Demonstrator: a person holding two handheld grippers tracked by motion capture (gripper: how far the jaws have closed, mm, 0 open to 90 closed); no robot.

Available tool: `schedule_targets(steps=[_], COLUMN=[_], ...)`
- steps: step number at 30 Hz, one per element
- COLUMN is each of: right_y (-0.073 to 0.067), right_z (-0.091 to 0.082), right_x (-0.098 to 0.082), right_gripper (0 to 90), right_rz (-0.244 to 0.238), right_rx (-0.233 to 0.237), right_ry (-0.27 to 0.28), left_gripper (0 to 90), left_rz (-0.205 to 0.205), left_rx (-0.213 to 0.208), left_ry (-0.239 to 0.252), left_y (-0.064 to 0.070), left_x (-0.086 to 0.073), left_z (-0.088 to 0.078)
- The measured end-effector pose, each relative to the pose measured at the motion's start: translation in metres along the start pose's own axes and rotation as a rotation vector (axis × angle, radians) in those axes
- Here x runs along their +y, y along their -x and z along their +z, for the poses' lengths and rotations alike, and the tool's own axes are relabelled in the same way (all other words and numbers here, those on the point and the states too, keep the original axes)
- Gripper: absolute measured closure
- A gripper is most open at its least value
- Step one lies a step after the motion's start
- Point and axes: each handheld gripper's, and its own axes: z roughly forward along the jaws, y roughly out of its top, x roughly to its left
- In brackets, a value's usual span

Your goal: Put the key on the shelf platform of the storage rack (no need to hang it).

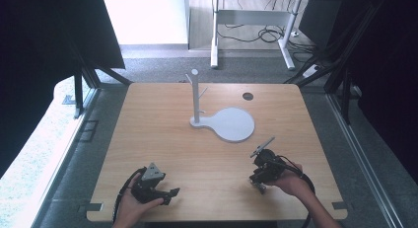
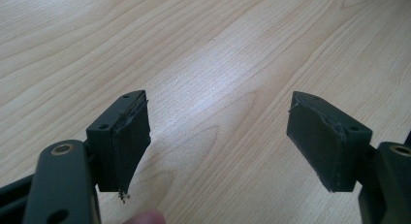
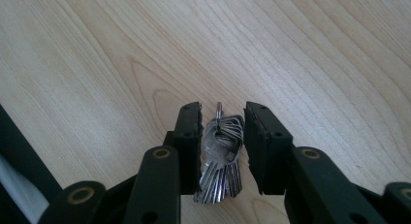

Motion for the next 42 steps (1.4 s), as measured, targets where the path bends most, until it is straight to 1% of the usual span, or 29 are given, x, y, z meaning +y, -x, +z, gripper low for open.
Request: schedule_targets(steps=[6,8,10,11,12,15,19,20,26,27,34,42], right_y=[-0.001,-0.001,0.0,0.0,0.0,0.001,0.002,0.001,-0.002,-0.003,-0.005,-0.005], right_z=[0.004,0.008,0.009,0.01,0.011,0.015,0.018,0.02,0.023,0.025,0.03,0.032], right_x=[0.003,0.005,0.005,0.006,0.007,0.011,0.014,0.016,0.019,0.02,0.02,0.021], right_gripper=[72.8,74.9,75.2,75.4,75.8,77.3,78.6,79.6,82.0,83.1,87.3,88.5], right_rz=[0.001,0.01,0.004,0.013,0.01,0.016,0.01,0.01,0.003,-0.006,-0.012,-0.027], right_rx=[0.012,0.014,0.012,0.014,0.014,0.011,0.013,0.01,0.009,0.005,-0.004,-0.016], right_ry=[-0.025,-0.044,-0.046,-0.053,-0.055,-0.082,-0.09,-0.105,-0.123,-0.138,-0.158,-0.176], left_gripper=[23.8,23.8,23.8,23.8,23.8,23.8,23.8,23.8,23.8,23.8,23.7,23.6], left_rz=[0.0,-0.003,-0.004,-0.004,-0.006,-0.005,-0.006,-0.008,-0.008,-0.009,-0.009,-0.014], left_rx=[0.005,0.008,0.008,0.009,0.01,0.01,0.009,0.011,0.011,0.012,0.013,0.014], left_ry=[0.002,0.004,0.004,0.004,0.004,0.002,0.004,0.006,0.004,0.004,0.001,-0.001], left_y=[-0.001,-0.001,-0.001,-0.002,-0.002,-0.002,-0.003,-0.003,-0.004,-0.004,-0.005,-0.005], left_x=[0.0,0.0,0.0,0.0,0.0,-0.001,-0.001,-0.001,-0.001,-0.001,-0.001,-0.002], left_z=[-0.001,-0.002,-0.002,-0.002,-0.002,-0.001,-0.002,-0.003,-0.003,-0.003,-0.003,-0.002])
